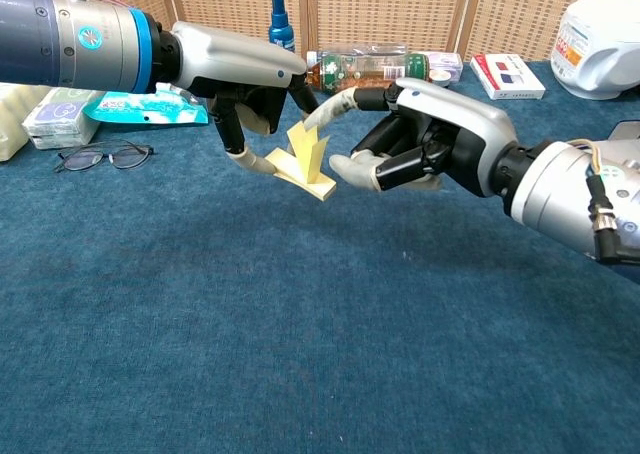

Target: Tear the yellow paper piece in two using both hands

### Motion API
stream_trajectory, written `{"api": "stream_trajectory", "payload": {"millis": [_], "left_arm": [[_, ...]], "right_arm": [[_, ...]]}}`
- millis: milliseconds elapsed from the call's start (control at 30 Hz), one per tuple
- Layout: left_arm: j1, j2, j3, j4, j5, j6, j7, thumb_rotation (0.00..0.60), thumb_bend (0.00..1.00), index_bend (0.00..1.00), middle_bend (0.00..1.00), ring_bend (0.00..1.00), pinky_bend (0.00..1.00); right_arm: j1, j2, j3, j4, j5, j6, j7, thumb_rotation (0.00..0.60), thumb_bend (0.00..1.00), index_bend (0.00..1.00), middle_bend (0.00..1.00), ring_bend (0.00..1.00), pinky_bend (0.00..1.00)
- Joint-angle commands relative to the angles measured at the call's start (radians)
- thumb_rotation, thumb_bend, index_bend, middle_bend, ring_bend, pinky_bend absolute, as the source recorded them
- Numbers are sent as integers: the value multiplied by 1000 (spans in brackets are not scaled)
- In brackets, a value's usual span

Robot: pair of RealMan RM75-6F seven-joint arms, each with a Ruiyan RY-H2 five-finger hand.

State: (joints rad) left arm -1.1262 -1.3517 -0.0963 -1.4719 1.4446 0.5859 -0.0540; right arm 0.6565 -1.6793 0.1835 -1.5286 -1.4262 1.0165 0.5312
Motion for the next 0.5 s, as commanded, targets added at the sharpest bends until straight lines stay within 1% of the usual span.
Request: {"api": "stream_trajectory", "payload": {"millis": [33,500], "left_arm": [[-1,0,1,1,-1,-1,-1,600,346,679,1000,1000,1000],[-5,-10,0,13,-7,4,-12,600,345,679,1000,1000,1000]], "right_arm": [[2,-1,2,0,1,0,0,600,456,315,964,1000,1000],[9,-6,-6,-9,7,-7,-27,600,457,320,964,1000,1000]]}}
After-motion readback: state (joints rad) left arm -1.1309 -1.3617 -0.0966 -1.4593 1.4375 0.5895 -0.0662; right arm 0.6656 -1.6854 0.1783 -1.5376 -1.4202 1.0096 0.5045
